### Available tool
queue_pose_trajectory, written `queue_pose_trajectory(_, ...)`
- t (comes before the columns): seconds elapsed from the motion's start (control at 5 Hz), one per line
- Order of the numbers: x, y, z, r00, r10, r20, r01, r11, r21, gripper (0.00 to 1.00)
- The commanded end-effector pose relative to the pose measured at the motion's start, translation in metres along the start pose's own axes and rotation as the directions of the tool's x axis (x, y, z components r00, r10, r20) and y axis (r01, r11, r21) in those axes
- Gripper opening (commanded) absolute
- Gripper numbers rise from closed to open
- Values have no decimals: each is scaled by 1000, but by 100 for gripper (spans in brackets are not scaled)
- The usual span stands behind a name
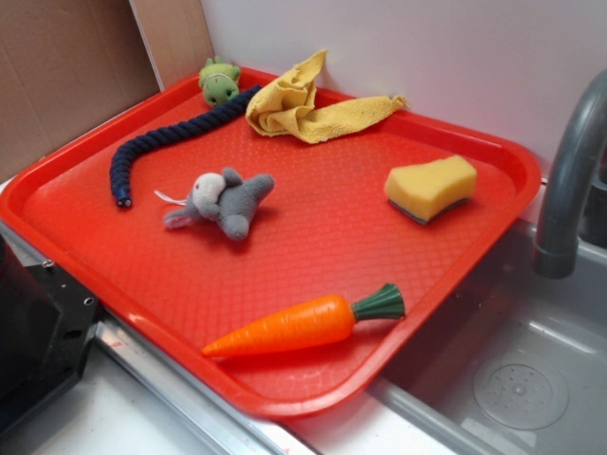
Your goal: Grab the gray animal.
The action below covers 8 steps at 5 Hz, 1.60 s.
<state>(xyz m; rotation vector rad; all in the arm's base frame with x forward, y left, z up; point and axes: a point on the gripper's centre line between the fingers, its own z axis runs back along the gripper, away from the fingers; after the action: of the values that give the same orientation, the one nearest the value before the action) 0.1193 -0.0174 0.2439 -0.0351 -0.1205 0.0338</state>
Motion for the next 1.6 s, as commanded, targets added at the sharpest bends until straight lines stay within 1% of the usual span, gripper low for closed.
queue_pose_trajectory(0.0,0,0,0,1000,0,0,0,1000,0,100)
queue_pose_trajectory(0.2,18,12,-52,969,-246,23,247,969,-28,100)
queue_pose_trajectory(0.4,15,2,-94,872,-480,100,482,876,-2,100)
queue_pose_trajectory(0.6,34,-2,-148,789,-611,67,614,789,-26,100)
queue_pose_trajectory(1.2,34,-2,-148,789,-611,67,614,789,-26,100)
queue_pose_trajectory(1.4,55,-9,-182,633,-768,94,774,629,-70,100)
